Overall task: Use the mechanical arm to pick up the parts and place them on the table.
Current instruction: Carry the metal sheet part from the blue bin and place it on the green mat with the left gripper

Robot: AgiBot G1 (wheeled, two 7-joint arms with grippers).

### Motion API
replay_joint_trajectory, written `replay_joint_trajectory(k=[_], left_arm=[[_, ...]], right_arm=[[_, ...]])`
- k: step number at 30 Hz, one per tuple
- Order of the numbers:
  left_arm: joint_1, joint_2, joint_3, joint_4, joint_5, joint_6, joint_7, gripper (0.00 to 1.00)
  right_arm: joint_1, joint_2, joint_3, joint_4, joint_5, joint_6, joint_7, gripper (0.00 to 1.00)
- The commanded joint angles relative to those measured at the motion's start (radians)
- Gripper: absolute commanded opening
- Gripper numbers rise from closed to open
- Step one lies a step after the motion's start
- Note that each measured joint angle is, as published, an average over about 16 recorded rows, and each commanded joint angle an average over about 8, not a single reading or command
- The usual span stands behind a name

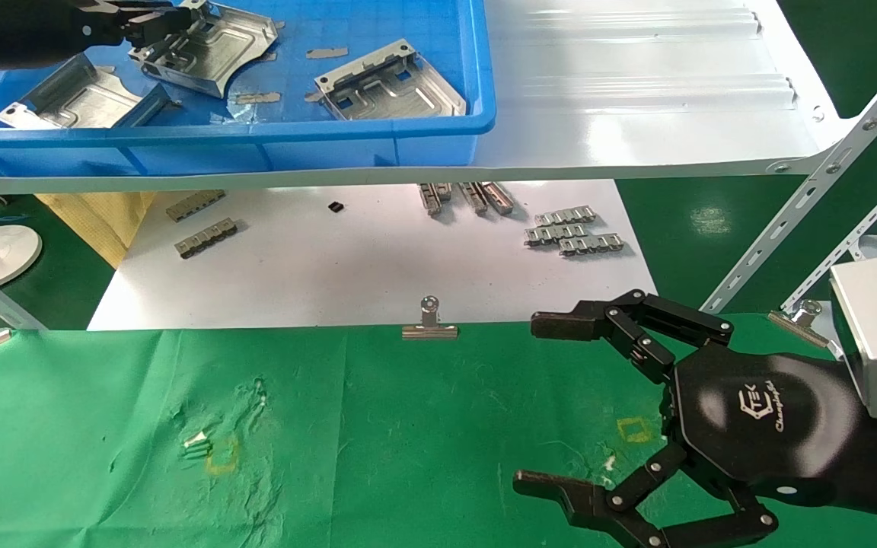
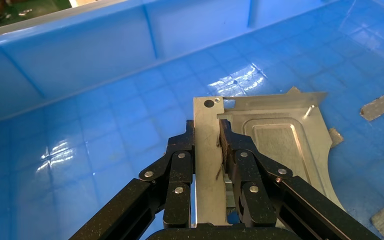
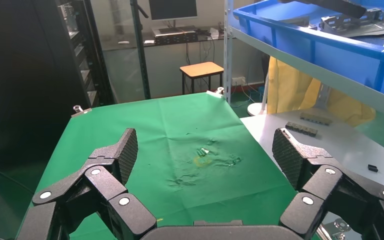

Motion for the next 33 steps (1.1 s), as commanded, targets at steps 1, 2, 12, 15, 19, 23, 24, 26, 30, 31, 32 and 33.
replay_joint_trajectory(k=[1,2,12,15,19,23,24,26,30,31,32,33], left_arm=[[-0.002,-0.001,0.0,-0.002,0.0,0.004,0.001,0.0],[-0.003,-0.001,-0.004,-0.006,-0.006,0.0,0.006,0.0],[0.002,0.007,-0.055,-0.07,-0.082,0.026,0.113,0.0],[0.012,-0.028,-0.069,-0.103,-0.111,0.202,0.162,0.0],[0.03,-0.072,-0.085,-0.15,-0.155,0.482,0.231,0.0],[0.055,-0.085,-0.09,-0.207,-0.204,0.667,0.278,0.0],[0.063,-0.086,-0.088,-0.225,-0.218,0.69,0.284,0.0],[0.081,-0.092,-0.08,-0.266,-0.246,0.707,0.289,0.0],[0.128,-0.123,-0.044,-0.393,-0.31,0.71,0.285,0.0],[0.143,-0.136,-0.03,-0.435,-0.33,0.711,0.282,0.0],[0.159,-0.151,-0.014,-0.48,-0.349,0.711,0.279,0.0],[0.175,-0.168,0.004,-0.529,-0.371,0.711,0.275,0.0]], right_arm=[[0.0,0.0,0.0,0.0,0.0,0.0,0.0,1.0],[0.0,0.0,0.0,0.0,0.0,0.0,0.0,1.0],[0.0,0.0,0.0,0.0,0.0,0.0,0.0,1.0],[0.0,0.0,0.0,0.0,0.0,0.0,0.0,1.0],[0.0,0.0,0.0,0.0,0.0,0.0,0.0,1.0],[0.0,0.0,0.0,0.0,0.0,0.0,0.0,1.0],[0.0,0.0,0.0,0.0,0.0,0.0,0.0,1.0],[0.0,0.0,0.0,0.0,0.0,0.0,0.0,1.0],[0.0,0.0,0.0,0.0,0.0,0.0,0.0,1.0],[0.0,0.0,0.0,0.0,0.0,0.0,0.0,1.0],[0.0,0.0,0.0,0.0,0.0,0.0,0.0,1.0],[0.0,0.0,0.0,0.0,0.0,0.0,0.0,1.0]])
